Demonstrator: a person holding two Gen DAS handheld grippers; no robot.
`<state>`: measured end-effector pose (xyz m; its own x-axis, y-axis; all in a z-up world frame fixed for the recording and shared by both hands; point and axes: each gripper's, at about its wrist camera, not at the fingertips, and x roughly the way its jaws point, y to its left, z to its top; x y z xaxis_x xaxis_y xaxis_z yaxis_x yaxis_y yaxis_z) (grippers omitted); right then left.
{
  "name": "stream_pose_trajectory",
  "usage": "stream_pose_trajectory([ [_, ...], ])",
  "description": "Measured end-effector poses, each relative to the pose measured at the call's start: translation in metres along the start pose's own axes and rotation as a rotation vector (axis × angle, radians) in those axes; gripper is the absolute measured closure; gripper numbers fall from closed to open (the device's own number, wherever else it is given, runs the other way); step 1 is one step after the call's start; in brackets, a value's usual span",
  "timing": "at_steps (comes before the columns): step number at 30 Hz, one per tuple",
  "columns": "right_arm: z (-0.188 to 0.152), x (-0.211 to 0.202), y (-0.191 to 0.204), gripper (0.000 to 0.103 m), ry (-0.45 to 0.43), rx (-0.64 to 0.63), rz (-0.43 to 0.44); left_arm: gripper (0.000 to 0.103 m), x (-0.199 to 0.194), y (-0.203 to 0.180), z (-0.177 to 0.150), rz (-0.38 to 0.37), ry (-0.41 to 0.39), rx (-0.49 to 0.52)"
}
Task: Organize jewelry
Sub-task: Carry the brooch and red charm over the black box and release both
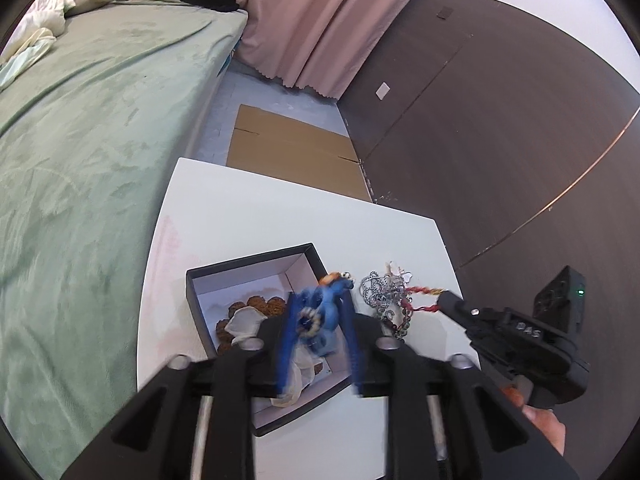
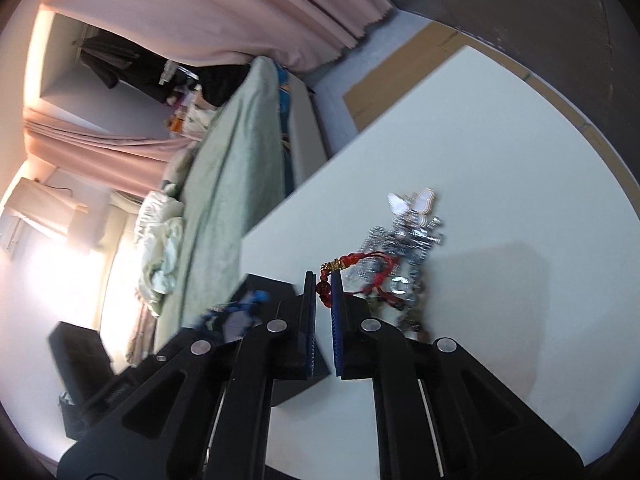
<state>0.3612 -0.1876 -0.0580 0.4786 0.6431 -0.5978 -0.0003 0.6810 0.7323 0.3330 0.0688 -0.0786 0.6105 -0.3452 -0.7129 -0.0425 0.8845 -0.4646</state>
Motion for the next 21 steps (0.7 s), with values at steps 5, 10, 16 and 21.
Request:
stream_pose_trajectory([
  [5, 0.001, -0.011, 0.021, 0.095, -0.030, -0.037, 0.080, 0.033, -0.011, -0.002, 0.003, 0.008, -0.064, 0.006],
  [10, 0.000, -0.018, 0.039, 0.095, -0.055, -0.074, 0.158, 0.025, -0.011, 0.000, 0.005, 0.001, -0.067, -0.004],
  [16, -0.003, -0.017, 0.059, 0.095, -0.054, -0.111, 0.245, 0.009, -0.022, 0.005, 0.009, 0.010, -0.123, -0.028],
  [21, -0.012, -0.010, 0.081, 0.095, -0.032, -0.162, 0.303, 0.009, -0.028, 0.017, 0.012, 0.034, -0.148, -0.074],
])
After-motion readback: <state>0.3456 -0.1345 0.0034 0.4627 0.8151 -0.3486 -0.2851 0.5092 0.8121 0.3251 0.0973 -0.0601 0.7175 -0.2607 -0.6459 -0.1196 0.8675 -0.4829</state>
